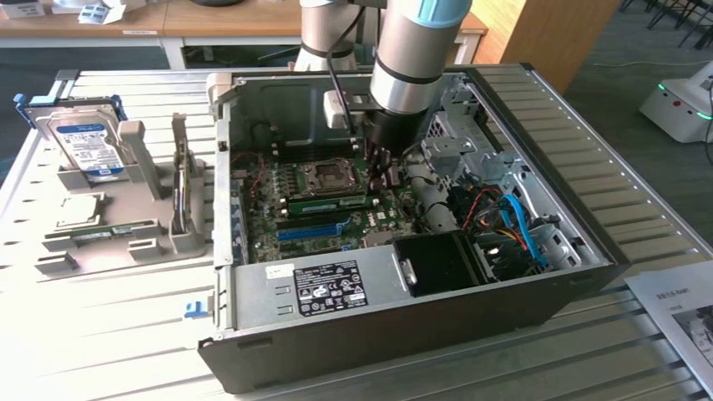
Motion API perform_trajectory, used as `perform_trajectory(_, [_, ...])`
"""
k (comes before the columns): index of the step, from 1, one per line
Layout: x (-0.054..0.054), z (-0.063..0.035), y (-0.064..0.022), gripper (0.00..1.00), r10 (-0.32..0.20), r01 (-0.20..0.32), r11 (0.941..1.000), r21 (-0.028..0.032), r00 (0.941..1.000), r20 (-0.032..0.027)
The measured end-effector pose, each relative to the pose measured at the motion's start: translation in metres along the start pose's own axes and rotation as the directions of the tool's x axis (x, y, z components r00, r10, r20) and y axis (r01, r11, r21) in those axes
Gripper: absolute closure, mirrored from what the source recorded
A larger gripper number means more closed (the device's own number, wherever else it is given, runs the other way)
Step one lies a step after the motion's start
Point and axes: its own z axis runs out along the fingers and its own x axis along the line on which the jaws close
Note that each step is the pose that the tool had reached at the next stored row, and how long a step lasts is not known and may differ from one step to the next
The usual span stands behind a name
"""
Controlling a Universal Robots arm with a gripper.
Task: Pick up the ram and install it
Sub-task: 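Press down the ram until it locks into place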
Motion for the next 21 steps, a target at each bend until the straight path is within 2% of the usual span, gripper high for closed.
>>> perform_trajectory(11, [-0.0057,0.0022,0.0000,0.90,0.000,0.000,1.0000,0.0000,1.0000,0.0002])
perform_trajectory(21, [-0.0059,0.0044,-0.0001,0.90,0.000,0.000,1.0000,0.0001,1.0000,0.0002])
